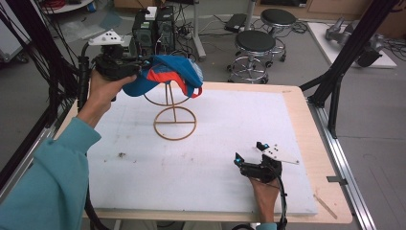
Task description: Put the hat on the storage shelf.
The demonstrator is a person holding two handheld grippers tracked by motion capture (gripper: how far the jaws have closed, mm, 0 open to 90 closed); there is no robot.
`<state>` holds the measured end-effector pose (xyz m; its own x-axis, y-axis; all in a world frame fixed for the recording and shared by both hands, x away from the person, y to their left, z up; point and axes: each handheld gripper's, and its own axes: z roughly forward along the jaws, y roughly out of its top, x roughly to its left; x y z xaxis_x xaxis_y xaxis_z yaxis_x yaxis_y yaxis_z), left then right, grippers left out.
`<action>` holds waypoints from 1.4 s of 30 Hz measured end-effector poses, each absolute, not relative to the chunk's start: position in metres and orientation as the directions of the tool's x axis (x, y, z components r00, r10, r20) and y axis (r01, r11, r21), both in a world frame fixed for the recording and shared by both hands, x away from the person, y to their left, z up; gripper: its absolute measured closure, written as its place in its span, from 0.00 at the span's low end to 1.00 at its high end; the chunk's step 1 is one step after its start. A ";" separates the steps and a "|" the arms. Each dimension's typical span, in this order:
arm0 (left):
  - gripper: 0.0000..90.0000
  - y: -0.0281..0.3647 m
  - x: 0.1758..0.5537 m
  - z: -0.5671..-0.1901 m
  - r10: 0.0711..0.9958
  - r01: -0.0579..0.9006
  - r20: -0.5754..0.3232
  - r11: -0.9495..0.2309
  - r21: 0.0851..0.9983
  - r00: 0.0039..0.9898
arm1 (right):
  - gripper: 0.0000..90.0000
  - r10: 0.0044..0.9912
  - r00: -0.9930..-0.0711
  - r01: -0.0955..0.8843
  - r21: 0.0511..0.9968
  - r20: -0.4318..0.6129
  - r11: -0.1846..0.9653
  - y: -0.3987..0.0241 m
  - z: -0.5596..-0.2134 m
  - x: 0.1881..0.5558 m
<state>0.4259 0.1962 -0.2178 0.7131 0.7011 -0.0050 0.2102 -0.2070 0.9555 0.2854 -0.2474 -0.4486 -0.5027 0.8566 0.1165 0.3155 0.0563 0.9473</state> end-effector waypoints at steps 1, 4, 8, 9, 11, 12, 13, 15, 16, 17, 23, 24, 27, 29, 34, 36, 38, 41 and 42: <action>0.96 0.197 0.427 -0.220 0.703 0.217 -0.008 -0.209 0.953 0.711 | 0.04 0.856 -0.503 0.316 0.947 0.117 0.057 -0.247 -0.449 0.285; 0.96 0.197 0.430 -0.227 0.702 0.237 -0.013 -0.222 0.946 0.712 | 0.04 0.857 -0.503 0.313 0.948 0.113 0.059 -0.248 -0.449 0.286; 0.95 0.197 0.432 -0.233 0.700 0.253 -0.028 -0.221 0.942 0.713 | 0.04 0.856 -0.504 0.316 0.947 0.117 0.057 -0.247 -0.448 0.285; 0.95 0.197 0.431 -0.234 0.698 0.256 -0.037 -0.213 0.943 0.715 | 0.04 0.856 -0.503 0.315 0.947 0.115 0.058 -0.247 -0.448 0.285; 0.95 0.198 0.431 -0.236 0.695 0.255 -0.028 -0.226 0.940 0.718 | 0.04 0.856 -0.503 0.315 0.947 0.115 0.058 -0.247 -0.448 0.285; 0.95 0.199 0.431 -0.237 0.695 0.260 -0.031 -0.227 0.939 0.718 | 0.04 0.856 -0.503 0.315 0.947 0.115 0.058 -0.247 -0.449 0.285; 0.95 0.201 0.431 -0.238 0.698 0.260 -0.029 -0.227 0.938 0.715 | 0.04 0.856 -0.503 0.316 0.947 0.117 0.057 -0.247 -0.448 0.285; 0.95 0.205 0.432 -0.239 0.711 0.268 -0.034 -0.220 0.938 0.703 | 0.04 0.857 -0.504 0.311 0.949 0.111 0.060 -0.247 -0.449 0.285; 0.95 0.208 0.434 -0.241 0.721 0.277 -0.039 -0.215 0.937 0.692 | 0.04 0.856 -0.505 0.310 0.949 0.109 0.061 -0.247 -0.449 0.285; 0.95 0.210 0.434 -0.242 0.724 0.282 -0.042 -0.214 0.935 0.689 | 0.04 0.857 -0.505 0.309 0.949 0.108 0.063 -0.247 -0.449 0.285; 0.95 0.218 0.435 -0.252 0.722 0.310 -0.078 -0.195 0.931 0.688 | 0.04 0.856 -0.503 0.316 0.947 0.116 0.058 -0.247 -0.448 0.285; 0.95 0.218 0.435 -0.252 0.721 0.309 -0.080 -0.192 0.931 0.689 | 0.04 0.857 -0.503 0.315 0.947 0.115 0.058 -0.247 -0.449 0.285; 0.95 0.215 0.433 -0.251 0.715 0.304 -0.072 -0.202 0.931 0.695 | 0.04 0.857 -0.504 0.310 0.949 0.109 0.061 -0.247 -0.449 0.286; 0.95 0.212 0.431 -0.250 0.718 0.294 -0.054 -0.214 0.931 0.694 | 0.04 0.857 -0.503 0.310 0.949 0.108 0.062 -0.247 -0.449 0.285; 0.94 0.209 0.428 -0.249 0.710 0.285 -0.036 -0.236 0.929 0.703 | 0.04 0.858 -0.503 0.308 0.949 0.105 0.065 -0.247 -0.449 0.285; 0.93 0.208 0.427 -0.249 0.708 0.289 -0.031 -0.247 0.925 0.705 | 0.04 0.858 -0.503 0.311 0.949 0.110 0.061 -0.247 -0.449 0.286; 0.92 0.207 0.427 -0.251 0.707 0.294 -0.034 -0.249 0.923 0.706 | 0.04 0.857 -0.503 0.311 0.949 0.111 0.060 -0.247 -0.449 0.286; 0.91 0.205 0.426 -0.254 0.706 0.298 -0.039 -0.247 0.922 0.707 | 0.04 0.858 -0.503 0.309 0.949 0.105 0.065 -0.247 -0.449 0.285; 0.90 0.204 0.426 -0.254 0.705 0.300 -0.042 -0.247 0.921 0.708 | 0.04 0.859 -0.502 0.309 0.949 0.104 0.066 -0.247 -0.448 0.285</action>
<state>0.4265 0.2045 -0.2544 0.7083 0.7047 -0.0420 0.3004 -0.2471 0.9213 0.2853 -0.2470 -0.4485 -0.5022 0.8585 0.1036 0.3088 0.0661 0.9488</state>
